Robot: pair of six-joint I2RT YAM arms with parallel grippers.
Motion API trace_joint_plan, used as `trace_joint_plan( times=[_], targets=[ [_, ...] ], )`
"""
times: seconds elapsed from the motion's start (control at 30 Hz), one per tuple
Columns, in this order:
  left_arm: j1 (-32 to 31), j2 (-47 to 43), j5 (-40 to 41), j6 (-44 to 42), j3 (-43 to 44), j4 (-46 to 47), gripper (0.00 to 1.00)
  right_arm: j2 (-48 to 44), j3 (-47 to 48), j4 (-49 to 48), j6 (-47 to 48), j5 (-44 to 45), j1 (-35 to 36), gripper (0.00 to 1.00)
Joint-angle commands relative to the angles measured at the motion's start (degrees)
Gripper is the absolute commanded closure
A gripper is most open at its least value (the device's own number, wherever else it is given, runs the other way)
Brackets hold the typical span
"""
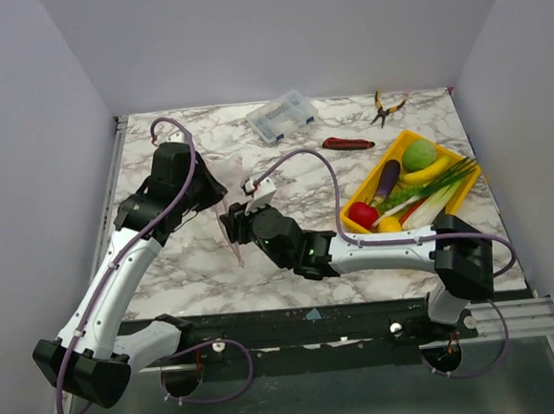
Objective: Place the food in the zip-top bag and seal the zipper
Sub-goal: Open the zipper of the food storage bag at the center of the board.
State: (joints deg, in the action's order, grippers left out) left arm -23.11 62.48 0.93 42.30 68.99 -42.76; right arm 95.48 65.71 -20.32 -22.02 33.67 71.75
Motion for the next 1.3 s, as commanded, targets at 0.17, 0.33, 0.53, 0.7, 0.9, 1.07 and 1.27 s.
trace_joint_plan(
  times=[0.17,0.33,0.53,0.7,0.9,1.07,1.27],
  targets=[
    [-0.2,-1.4,-3.4,-1.1,-1.0,0.5,1.0,3.5,1.6,-5.2,0.3,11.4,0.3,0.99],
    [-0.1,-4.4,-7.2,-6.8,2.1,-2.0,0.21,1.2,1.1,-4.4,-6.2,9.3,0.2,1.0],
    [0.1,-15.6,-6.9,-9.0,1.0,-1.7,0.01,-2.3,-0.5,-5.0,-11.2,2.2,-0.7,1.0],
    [0.1,-21.0,-1.4,-11.7,-0.5,-3.6,0.03,-6.0,-2.8,-6.6,-15.0,-2.5,-1.6,1.0],
    [0.1,-16.9,-4.5,-16.8,1.1,-6.4,0.35,-8.7,-4.2,-8.0,-16.1,-4.8,-1.9,0.99],
    [0.1,-13.0,-8.1,-18.2,2.2,-6.3,0.52,-9.5,-5.0,-9.6,-16.3,-5.8,-1.9,0.99],
    [0.1,-9.3,-2.2,-21.7,4.8,-8.0,0.59,-7.8,-4.6,-10.9,-18.3,-9.1,-1.9,1.0]
  ],
)
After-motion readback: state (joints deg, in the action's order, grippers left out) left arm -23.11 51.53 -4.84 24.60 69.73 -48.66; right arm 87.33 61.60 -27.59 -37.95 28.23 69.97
